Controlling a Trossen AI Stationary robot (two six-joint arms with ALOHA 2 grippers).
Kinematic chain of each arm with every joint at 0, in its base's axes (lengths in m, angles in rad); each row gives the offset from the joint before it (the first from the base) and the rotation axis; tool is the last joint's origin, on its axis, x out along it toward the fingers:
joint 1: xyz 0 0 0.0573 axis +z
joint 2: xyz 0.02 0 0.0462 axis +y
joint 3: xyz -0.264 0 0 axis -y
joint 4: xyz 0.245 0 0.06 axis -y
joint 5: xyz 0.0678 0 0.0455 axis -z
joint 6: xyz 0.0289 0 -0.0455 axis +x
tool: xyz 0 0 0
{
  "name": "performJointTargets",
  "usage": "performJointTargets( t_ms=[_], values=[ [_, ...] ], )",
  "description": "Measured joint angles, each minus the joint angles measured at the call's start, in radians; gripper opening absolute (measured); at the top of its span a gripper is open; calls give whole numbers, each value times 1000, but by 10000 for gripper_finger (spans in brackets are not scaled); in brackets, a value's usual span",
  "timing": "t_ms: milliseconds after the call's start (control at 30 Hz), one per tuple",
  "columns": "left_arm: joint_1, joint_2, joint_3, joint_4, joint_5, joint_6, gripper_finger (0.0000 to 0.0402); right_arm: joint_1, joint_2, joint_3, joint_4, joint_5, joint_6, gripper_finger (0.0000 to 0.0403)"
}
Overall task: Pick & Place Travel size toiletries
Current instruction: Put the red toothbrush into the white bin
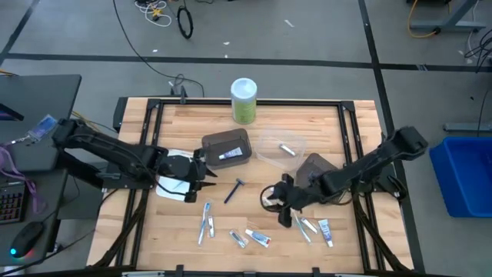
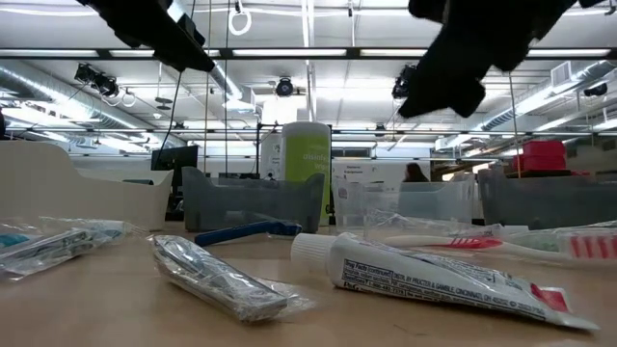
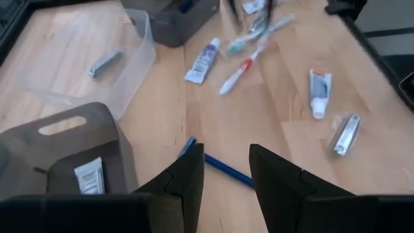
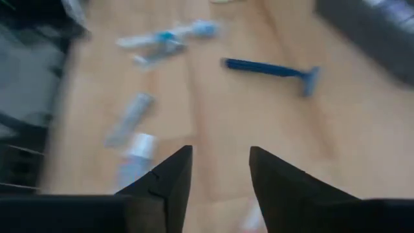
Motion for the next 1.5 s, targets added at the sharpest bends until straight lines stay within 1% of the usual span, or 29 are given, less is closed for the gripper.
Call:
performJointTargets(
  t_ms=[67,133,267,333,433,500,600,767,833,933,1000,1200,1300,1333,1433,1500],
  values=[
    [0,-5,0,0,0,0,132,-2,30,0,-3,42,-66,177],
    [1,-6,0,-1,-1,-11,132,-8,58,0,-2,62,-74,187],
    [1,-3,0,-1,-4,-53,132,-14,122,0,0,23,-29,200],
    [1,-3,0,2,-4,-83,132,-15,147,11,-29,-1,-16,202],
    [1,-3,0,18,-4,-129,132,-18,175,39,-84,19,-1,201],
    [1,-3,0,29,2,-133,132,-28,191,43,-123,18,35,199],
    [1,-3,0,33,5,-123,132,-44,222,43,-123,-13,75,197],
    [1,-3,0,35,5,-116,132,-51,294,47,-130,-29,77,196],
    [1,-3,0,35,5,-116,132,-52,309,49,-130,-47,54,192],
    [1,-3,0,35,4,-116,132,-47,315,49,-139,-48,-1,176],
    [1,-3,0,35,4,-116,132,-46,316,49,-144,-36,-18,155],
    [1,-3,0,34,4,-112,132,-57,312,45,-104,-41,43,65],
    [1,-3,0,35,3,-93,132,-57,301,47,-39,-87,44,31],
    [1,-3,0,35,3,-87,132,-57,300,55,-18,-120,43,24],
    [1,-3,0,39,3,-86,132,-54,267,99,41,-168,-18,22],
    [1,-3,0,49,-2,-85,132,-63,243,136,85,-164,-63,22]
  ],
)
